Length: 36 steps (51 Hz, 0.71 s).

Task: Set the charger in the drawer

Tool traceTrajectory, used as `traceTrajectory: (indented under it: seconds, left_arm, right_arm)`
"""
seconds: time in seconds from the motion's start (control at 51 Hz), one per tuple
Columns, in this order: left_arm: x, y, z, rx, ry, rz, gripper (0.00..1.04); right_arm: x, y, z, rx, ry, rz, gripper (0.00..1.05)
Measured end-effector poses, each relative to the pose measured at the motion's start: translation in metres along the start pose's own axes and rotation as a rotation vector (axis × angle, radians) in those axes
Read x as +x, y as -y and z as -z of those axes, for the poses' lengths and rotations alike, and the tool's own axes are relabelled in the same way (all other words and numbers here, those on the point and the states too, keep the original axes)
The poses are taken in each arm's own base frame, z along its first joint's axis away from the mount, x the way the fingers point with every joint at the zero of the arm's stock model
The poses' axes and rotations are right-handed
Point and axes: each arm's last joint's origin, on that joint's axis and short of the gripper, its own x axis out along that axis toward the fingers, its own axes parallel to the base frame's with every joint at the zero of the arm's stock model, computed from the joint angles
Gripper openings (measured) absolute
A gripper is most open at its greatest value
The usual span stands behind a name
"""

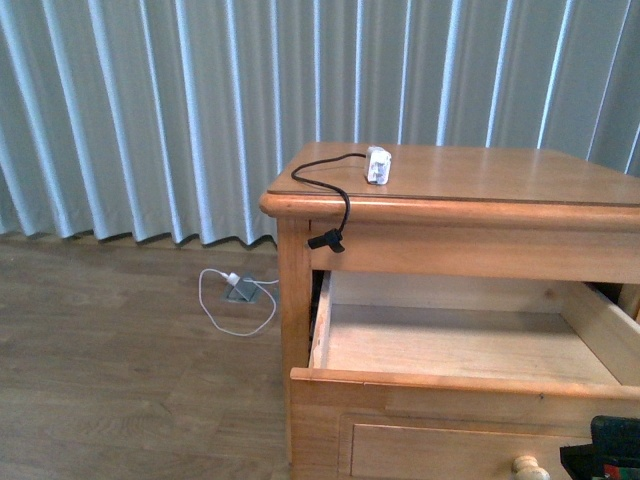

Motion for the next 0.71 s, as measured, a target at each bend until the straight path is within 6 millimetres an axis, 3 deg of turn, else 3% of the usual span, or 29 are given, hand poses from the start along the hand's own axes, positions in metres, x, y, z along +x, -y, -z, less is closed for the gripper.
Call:
traceTrajectory:
  seconds: [0.059,0.098,0.255,0.431,0.568,0.705]
  left_arm:
    - [0.000,0.000,0.000,0.000,0.000,0.000,0.99]
    - [0.000,0.000,0.000,0.000,0.000,0.000,0.99]
    - [0.000,0.000,0.000,0.000,0.000,0.000,0.99]
    - [0.000,0.000,0.000,0.000,0.000,0.000,0.99]
    - [0.000,0.000,0.000,0.000,0.000,0.000,0.99]
    - [0.000,0.000,0.000,0.000,0.000,0.000,0.99]
  right_arm:
    - [-0.025,0.000,-0.008,-0.026,0.059,-0.051,0.98]
    - [-0.046,0.002,-0.013,-0.059,0.111,-0.083,0.95]
    - [-0.097,0.014,-0.020,-0.105,0.242,-0.131,0.96]
    - [-0.147,0.032,-0.005,-0.129,0.333,-0.170,0.96]
    - [-0.170,0.047,0.008,-0.119,0.387,-0.171,0.96]
    - [-0.172,0.063,0.018,-0.081,0.436,-0.127,0.96]
